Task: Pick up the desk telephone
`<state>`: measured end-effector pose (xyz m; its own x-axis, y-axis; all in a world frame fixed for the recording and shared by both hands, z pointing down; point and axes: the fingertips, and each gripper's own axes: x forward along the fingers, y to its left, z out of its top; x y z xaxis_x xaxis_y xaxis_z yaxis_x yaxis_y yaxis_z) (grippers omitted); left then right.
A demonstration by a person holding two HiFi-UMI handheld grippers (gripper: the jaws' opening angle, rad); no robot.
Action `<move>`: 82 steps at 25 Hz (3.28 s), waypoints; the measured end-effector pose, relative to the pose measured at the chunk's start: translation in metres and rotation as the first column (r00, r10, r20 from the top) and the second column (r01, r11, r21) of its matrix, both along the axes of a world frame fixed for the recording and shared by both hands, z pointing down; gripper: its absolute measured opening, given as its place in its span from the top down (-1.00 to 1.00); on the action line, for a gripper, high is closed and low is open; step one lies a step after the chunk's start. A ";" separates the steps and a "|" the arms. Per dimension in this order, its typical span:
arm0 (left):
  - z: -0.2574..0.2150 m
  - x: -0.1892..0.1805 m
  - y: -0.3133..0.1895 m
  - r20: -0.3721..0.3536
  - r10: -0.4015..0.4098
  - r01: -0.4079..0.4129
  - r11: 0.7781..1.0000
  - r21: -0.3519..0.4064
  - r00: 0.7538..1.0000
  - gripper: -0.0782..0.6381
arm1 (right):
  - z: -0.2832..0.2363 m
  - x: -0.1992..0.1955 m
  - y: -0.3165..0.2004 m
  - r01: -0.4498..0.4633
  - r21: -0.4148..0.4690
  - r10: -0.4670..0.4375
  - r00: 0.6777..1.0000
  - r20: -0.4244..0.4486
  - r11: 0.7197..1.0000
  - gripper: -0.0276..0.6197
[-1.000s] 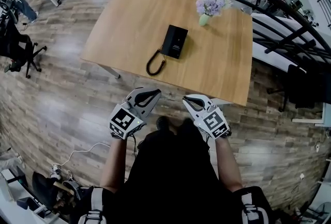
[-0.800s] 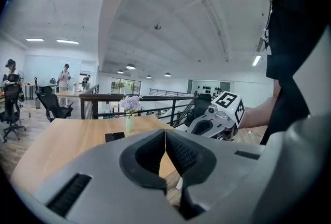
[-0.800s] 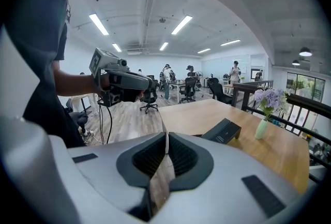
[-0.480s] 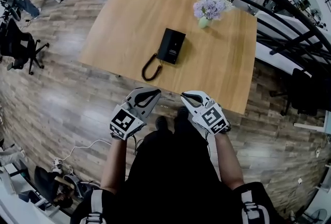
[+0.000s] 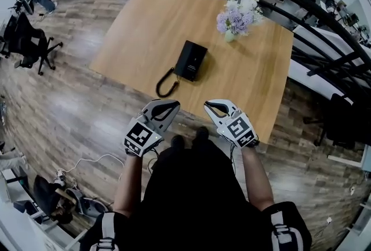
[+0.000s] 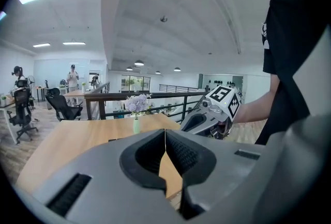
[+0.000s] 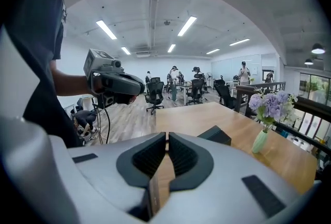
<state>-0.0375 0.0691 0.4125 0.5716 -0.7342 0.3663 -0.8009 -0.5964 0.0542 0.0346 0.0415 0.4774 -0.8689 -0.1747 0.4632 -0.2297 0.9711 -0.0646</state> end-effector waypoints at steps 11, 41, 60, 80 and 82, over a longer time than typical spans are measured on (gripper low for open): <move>0.016 0.019 -0.014 -0.009 -0.096 0.096 0.995 0.002 0.995 0.72 | 0.018 0.040 -0.017 0.072 -0.007 -0.072 0.996 -0.057 0.997 0.82; 0.032 -0.083 -0.099 -0.082 0.080 -0.083 0.996 -0.041 0.993 0.72 | 0.002 -0.094 -0.078 -0.010 -0.039 0.007 0.998 -0.063 0.999 0.82; 0.043 -0.093 -0.169 -0.098 0.376 -0.382 0.922 -0.055 0.921 0.72 | 0.033 -0.108 -0.131 -0.271 -0.050 0.261 0.953 -0.152 0.961 0.82; 0.097 -0.077 -0.198 -0.193 0.417 -0.448 0.880 -0.156 0.888 0.72 | 0.098 -0.074 -0.154 -0.400 -0.190 0.371 0.913 -0.170 0.897 0.82; 0.104 -0.079 -0.204 -0.191 0.388 -0.420 0.891 -0.170 0.902 0.72 | 0.105 -0.073 -0.159 -0.391 -0.205 0.362 0.918 -0.163 0.897 0.82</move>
<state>-0.1169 -0.1352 0.5165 0.8618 -0.3467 0.3703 -0.4658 -0.8300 0.3068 -0.0386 -0.1179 0.5823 -0.6960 -0.3549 0.6242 -0.5949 0.7718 -0.2246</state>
